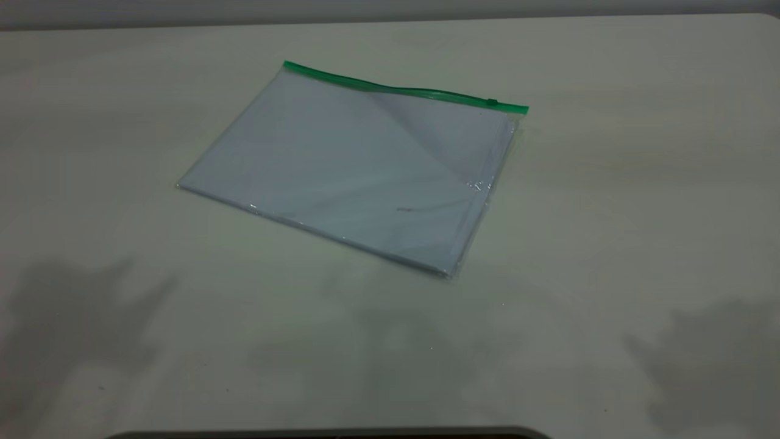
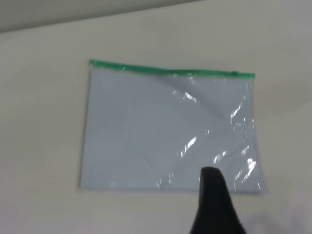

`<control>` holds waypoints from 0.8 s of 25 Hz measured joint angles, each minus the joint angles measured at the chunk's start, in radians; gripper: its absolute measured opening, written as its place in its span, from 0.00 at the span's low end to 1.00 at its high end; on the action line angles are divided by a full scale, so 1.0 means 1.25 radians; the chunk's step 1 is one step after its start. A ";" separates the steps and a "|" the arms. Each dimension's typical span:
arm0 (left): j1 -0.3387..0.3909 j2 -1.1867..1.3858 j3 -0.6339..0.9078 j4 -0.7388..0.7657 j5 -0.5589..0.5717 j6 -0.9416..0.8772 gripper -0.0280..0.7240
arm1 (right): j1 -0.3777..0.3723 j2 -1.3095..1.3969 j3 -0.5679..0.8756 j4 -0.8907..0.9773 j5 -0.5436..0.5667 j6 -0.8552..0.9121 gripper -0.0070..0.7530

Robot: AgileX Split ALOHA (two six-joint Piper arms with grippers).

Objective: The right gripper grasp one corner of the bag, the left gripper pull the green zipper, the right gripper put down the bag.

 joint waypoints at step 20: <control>-0.140 0.567 -0.449 -0.030 -0.025 0.294 0.77 | 0.090 0.671 -0.206 0.317 -0.147 -0.519 0.74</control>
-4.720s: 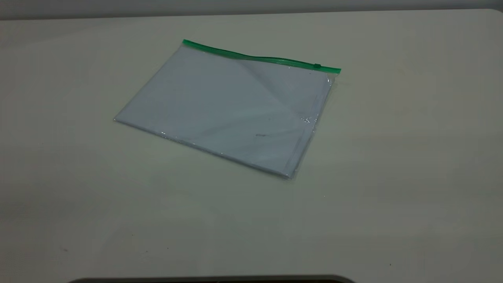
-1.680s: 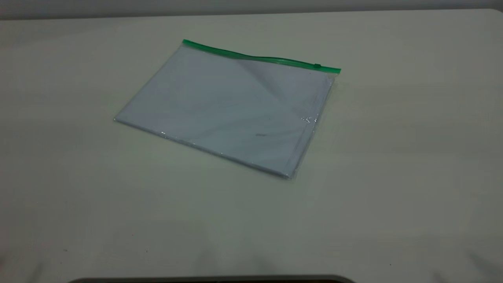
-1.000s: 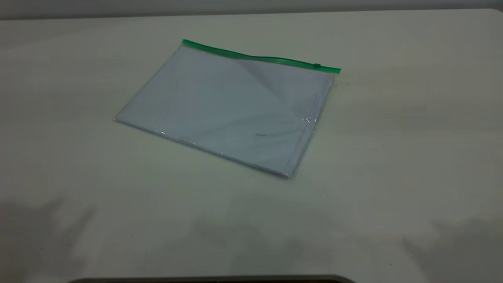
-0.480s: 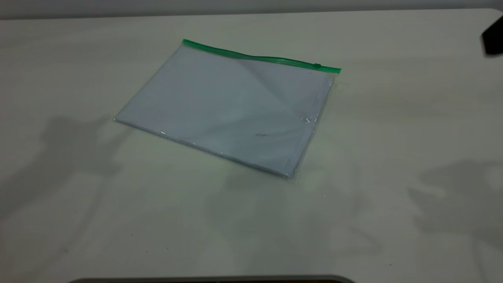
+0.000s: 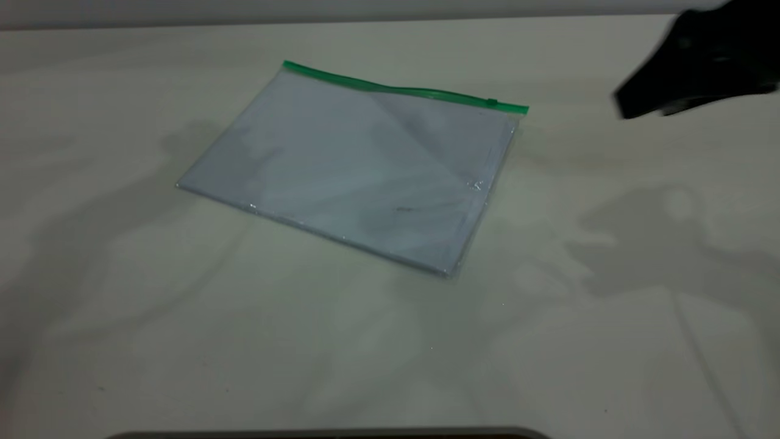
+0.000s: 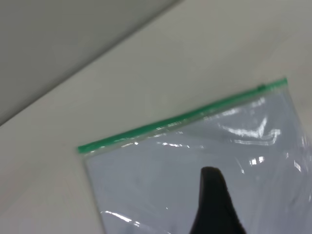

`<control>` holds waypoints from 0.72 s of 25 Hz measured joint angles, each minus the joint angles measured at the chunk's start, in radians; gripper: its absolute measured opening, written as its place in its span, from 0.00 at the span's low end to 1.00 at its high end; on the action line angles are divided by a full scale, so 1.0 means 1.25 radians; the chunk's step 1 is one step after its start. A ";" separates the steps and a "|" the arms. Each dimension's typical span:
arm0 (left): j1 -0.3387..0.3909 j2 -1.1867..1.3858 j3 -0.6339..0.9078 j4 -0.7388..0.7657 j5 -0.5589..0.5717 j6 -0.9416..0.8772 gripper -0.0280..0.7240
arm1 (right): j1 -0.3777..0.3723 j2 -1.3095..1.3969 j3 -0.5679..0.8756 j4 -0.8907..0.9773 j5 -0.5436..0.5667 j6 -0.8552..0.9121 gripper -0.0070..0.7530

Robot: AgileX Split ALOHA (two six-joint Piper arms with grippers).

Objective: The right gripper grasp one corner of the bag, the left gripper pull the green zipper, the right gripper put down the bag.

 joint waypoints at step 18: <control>-0.046 0.113 -0.071 0.055 0.017 0.001 0.77 | 0.057 0.466 -0.437 0.110 0.085 -0.059 0.74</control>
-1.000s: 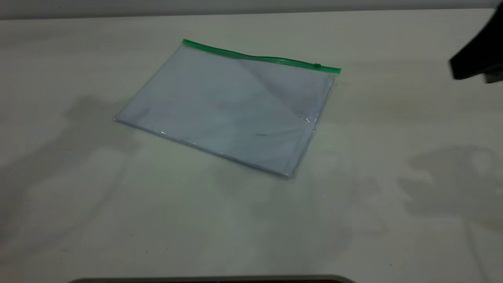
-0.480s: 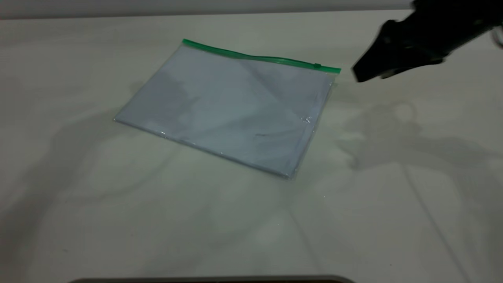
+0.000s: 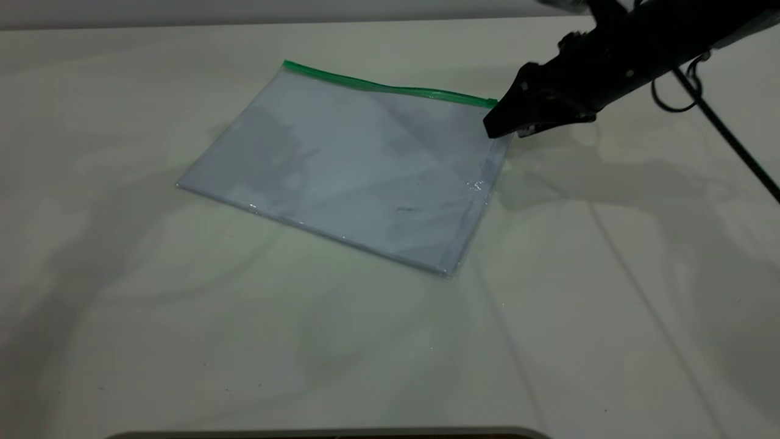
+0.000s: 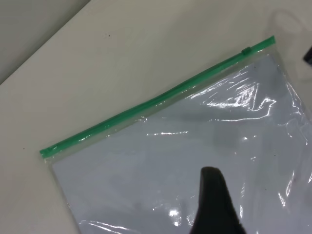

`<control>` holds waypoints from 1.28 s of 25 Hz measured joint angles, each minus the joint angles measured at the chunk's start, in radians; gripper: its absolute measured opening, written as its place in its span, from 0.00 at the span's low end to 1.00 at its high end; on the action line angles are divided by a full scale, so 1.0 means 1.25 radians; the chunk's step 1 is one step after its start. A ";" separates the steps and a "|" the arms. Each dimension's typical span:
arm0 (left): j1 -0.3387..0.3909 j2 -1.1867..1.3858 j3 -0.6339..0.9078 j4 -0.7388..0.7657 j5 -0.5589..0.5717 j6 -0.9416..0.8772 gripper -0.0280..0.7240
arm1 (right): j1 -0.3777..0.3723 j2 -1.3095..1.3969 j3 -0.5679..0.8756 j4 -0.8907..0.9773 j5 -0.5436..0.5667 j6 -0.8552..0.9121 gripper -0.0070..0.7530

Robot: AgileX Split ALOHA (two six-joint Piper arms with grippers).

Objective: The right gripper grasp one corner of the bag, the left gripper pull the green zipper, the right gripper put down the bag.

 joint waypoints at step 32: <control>0.000 0.000 0.000 0.002 -0.003 0.001 0.77 | -0.049 0.129 -0.076 0.216 0.116 -0.124 0.74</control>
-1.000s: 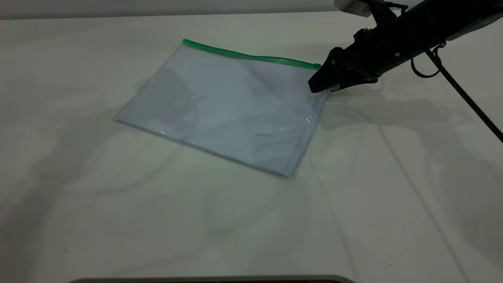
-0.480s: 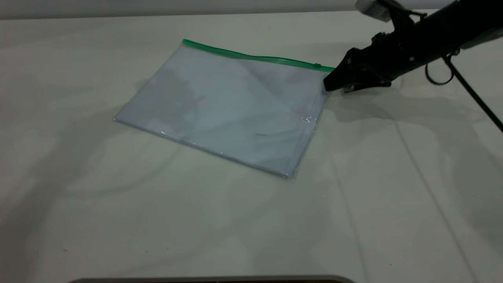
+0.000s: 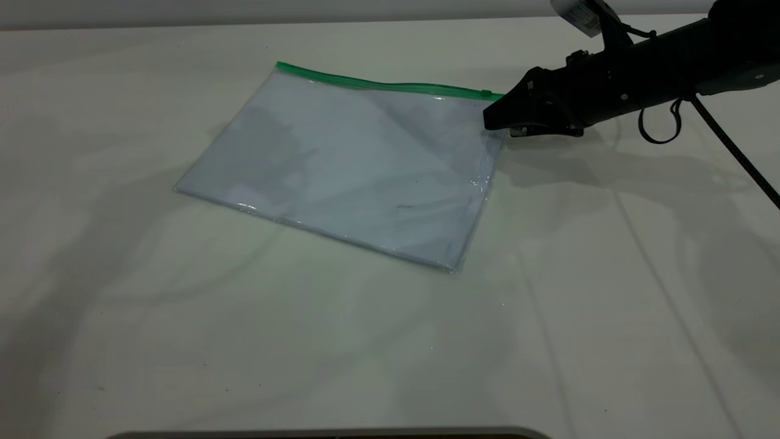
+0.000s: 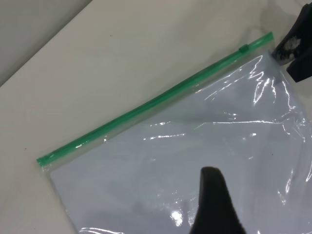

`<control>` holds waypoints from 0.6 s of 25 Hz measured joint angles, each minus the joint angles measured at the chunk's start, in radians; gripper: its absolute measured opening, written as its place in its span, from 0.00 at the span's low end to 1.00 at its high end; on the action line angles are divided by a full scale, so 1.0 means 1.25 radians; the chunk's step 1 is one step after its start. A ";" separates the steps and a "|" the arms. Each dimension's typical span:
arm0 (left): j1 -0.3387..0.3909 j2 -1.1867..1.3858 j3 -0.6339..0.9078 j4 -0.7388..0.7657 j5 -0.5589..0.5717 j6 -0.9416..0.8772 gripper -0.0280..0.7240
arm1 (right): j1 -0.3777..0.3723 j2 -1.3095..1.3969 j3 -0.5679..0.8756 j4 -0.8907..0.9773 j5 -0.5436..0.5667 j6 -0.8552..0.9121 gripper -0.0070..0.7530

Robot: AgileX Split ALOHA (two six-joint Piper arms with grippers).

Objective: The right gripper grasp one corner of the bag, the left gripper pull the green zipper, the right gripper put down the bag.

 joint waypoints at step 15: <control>0.000 0.000 0.000 0.000 0.000 0.000 0.77 | 0.024 0.060 -0.064 0.085 -0.015 -0.051 0.74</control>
